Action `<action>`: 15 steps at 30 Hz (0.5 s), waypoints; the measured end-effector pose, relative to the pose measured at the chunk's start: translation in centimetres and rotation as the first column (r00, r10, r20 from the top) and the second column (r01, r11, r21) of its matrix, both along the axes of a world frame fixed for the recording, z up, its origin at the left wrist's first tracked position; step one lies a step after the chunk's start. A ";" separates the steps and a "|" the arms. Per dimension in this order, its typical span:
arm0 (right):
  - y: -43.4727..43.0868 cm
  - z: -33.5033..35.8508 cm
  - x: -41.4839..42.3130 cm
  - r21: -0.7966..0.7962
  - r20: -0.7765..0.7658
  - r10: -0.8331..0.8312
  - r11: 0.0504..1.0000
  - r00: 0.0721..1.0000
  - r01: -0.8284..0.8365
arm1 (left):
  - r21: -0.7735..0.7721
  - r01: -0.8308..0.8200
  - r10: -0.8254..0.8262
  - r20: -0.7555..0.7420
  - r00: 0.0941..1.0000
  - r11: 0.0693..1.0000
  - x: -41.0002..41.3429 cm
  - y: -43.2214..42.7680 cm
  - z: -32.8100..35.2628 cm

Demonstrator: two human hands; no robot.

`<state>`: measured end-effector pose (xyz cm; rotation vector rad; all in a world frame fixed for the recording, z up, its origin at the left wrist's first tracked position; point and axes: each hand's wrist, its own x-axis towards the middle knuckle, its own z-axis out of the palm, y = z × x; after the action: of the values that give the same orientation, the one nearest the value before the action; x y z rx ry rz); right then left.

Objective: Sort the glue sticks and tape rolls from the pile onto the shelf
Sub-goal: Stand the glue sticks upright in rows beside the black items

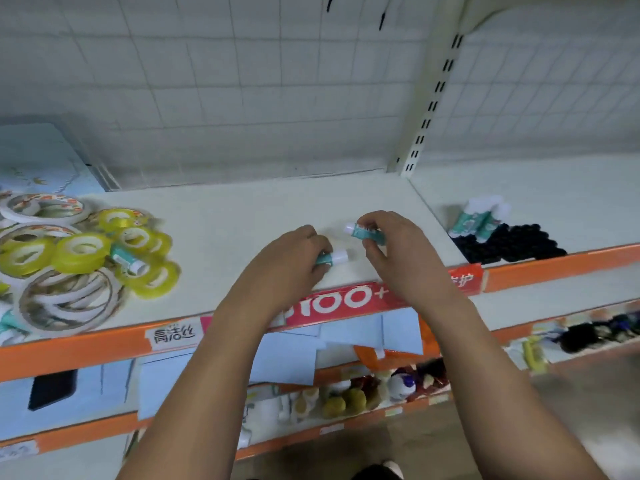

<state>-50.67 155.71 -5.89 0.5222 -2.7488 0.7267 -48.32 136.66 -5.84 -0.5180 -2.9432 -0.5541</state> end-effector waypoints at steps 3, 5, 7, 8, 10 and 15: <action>5.2 0.0 0.1 -0.015 0.000 -0.059 0.998 0.998 0.059 | 0.017 0.076 -0.076 -0.007 0.997 0.997 -1.3 4.9 0.0; 8.7 -0.1 0.1 -0.006 -0.002 -0.097 0.995 0.995 0.097 | 0.039 0.109 -0.108 -0.008 0.994 0.993 -2.1 8.1 -0.2; 11.9 -0.1 0.0 -0.007 0.005 -0.136 0.991 0.991 0.136 | 0.055 0.142 -0.142 -0.005 0.990 0.988 -2.8 11.2 -0.3; 13.4 -0.2 -0.1 -0.012 0.010 -0.150 0.989 0.989 0.150 | 0.058 0.158 -0.158 -0.006 0.987 0.986 -3.1 12.6 -0.4; 16.0 -0.3 -0.5 -0.030 0.017 -0.159 0.987 0.987 0.159 | 0.060 0.171 -0.171 -0.012 0.985 0.983 -3.7 15.2 -0.5; 20.6 -1.1 -1.7 -0.053 0.025 -0.146 0.988 0.989 0.147 | 0.074 0.161 -0.161 -0.017 0.987 0.984 -4.9 20.2 -0.8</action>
<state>-52.34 176.29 -6.99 0.2982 -2.7429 0.7723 -53.26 156.82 -6.69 -0.7526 -2.8731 -0.6730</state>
